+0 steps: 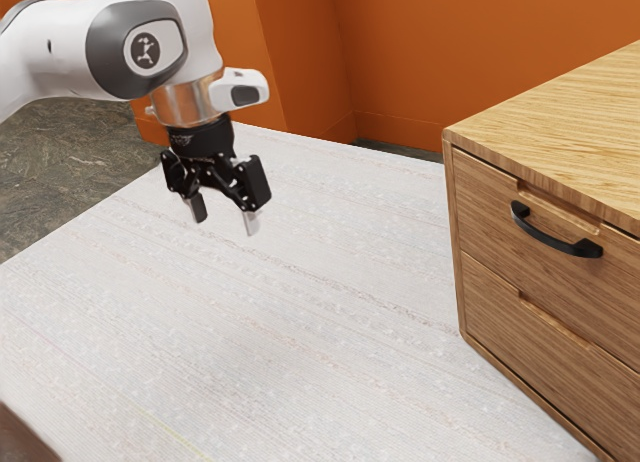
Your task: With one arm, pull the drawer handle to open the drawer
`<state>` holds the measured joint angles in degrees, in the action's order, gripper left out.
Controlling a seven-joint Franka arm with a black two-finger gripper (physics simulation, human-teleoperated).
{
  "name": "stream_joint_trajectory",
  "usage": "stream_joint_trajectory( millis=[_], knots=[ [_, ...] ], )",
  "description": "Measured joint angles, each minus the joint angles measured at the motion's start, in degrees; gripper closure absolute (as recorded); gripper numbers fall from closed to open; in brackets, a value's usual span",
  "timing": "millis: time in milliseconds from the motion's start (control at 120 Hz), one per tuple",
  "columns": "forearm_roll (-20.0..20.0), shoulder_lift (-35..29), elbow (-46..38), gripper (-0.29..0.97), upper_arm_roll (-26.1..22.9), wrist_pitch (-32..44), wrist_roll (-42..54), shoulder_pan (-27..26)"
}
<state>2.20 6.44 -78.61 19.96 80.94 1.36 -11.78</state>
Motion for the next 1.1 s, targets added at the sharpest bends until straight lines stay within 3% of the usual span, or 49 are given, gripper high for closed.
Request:
stream_joint_trajectory(
  millis=[200, 283, 350, 433, 508, 583, 633, 700, 792, 892, 1100],
  knots=[
    [0.06, 0.08, 1.11, 0.00, 0.13, 0.83, 4.52, 0.37],
    [1.66, -7.24, 7.49, 0.00, -1.07, -0.19, 5.43, -0.41],
    [3.02, -13.79, 8.56, 0.00, -5.93, -3.14, 3.56, 1.23],
    [3.74, -16.15, 8.56, 0.00, -12.14, -6.85, -1.44, -0.61],
    [1.89, -17.16, 6.97, 0.00, -18.22, -8.10, -5.86, -1.26],
    [-1.76, -21.67, -1.37, 0.00, -23.95, -6.40, -11.04, -3.03],
    [-4.98, -23.92, -6.04, 0.00, -21.66, -4.25, -14.67, -10.24],
    [-9.27, -25.13, -9.27, 0.00, -13.65, -1.66, -19.41, -22.87],
    [-13.39, -25.44, -12.77, 0.00, -5.72, 1.71, -25.15, -33.72],
    [-15.07, -25.90, -16.86, 0.00, -3.35, 4.51, -31.77, -37.41],
    [-15.84, -26.34, -18.90, 0.00, -3.27, 8.42, -43.07, -38.76]
  ],
)
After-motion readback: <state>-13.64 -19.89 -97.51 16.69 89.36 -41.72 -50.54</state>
